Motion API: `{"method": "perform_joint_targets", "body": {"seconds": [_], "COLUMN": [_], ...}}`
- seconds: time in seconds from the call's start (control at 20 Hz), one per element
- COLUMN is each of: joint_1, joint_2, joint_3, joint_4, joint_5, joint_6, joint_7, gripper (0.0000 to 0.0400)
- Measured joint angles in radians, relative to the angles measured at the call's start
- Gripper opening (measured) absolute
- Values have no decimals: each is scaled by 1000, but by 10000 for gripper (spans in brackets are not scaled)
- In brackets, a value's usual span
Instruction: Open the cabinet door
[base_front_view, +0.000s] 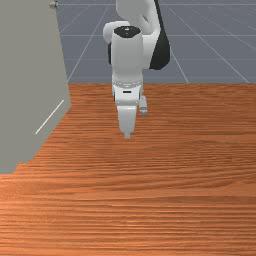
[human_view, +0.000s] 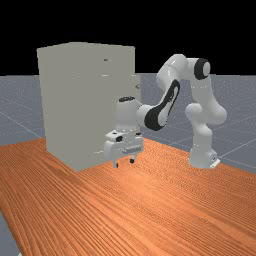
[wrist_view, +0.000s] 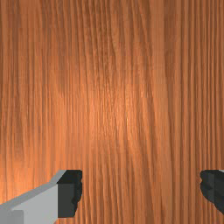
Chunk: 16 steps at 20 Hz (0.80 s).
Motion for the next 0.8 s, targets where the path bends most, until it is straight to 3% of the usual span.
{"method": "perform_joint_targets", "body": {"seconds": [0.05,0.1,0.15,0.2,0.3,0.35,0.4,0.45,0.6,0.8], "joint_1": [4,2,1,0,0,31,64,88,101,81], "joint_2": [-1,1,-1,-4,-7,-133,-236,-294,-343,-451], "joint_3": [-10,-19,-27,-32,-36,-48,-47,-45,-62,-75], "joint_4": [-5,-10,-18,-23,-27,-185,-272,-313,-350,-425], "joint_5": [-17,-27,-29,-29,-30,-36,-20,5,100,125], "joint_6": [-12,-20,-28,-33,-38,-82,-136,-180,-259,-275], "joint_7": [8,12,33,45,58,333,585,814,1296,1434], "gripper": [249,158,253,311,367,226,139,85,19,3]}}
